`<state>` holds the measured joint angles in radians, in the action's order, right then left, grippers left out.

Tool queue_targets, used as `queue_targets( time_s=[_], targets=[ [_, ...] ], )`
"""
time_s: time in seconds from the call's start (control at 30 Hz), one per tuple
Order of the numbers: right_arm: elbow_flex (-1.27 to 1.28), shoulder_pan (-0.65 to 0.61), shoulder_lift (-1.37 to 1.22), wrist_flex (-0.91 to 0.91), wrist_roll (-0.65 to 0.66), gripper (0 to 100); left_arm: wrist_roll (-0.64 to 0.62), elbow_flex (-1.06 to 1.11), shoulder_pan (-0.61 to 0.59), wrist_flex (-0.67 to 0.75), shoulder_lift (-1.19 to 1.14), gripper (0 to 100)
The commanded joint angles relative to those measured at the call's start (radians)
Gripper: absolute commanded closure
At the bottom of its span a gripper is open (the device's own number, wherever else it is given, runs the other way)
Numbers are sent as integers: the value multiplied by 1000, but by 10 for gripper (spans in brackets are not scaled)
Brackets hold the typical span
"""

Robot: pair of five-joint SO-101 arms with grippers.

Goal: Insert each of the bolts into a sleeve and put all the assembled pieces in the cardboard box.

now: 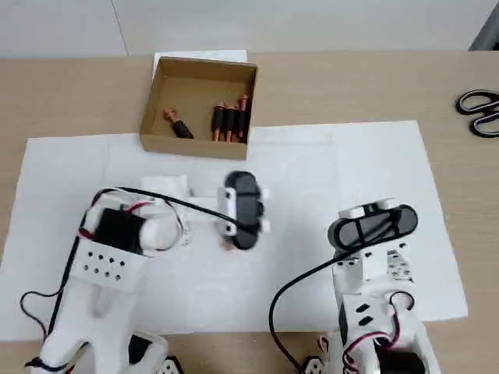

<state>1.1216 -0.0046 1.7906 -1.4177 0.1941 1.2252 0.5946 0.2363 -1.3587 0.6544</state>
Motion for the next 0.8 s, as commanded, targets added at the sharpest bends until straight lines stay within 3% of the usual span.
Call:
queue_targets(
  time_s=[0.0,0.13,0.23,0.43,0.53,0.77],
  targets=[
    [2,7,5,8,-8,993,87,-50,38,28,-66,994],
    [0,7,25,8,-8,993,189,-58,29,25,-212,994],
    [0,7,25,8,-9,993,198,-139,29,5,-318,994],
    [0,7,25,10,-9,993,203,-418,29,-230,-571,991],
    [0,7,25,10,-9,993,221,-559,26,-344,-717,935],
    [2,7,25,10,-12,993,230,-713,32,-385,-884,904]
  ],
)
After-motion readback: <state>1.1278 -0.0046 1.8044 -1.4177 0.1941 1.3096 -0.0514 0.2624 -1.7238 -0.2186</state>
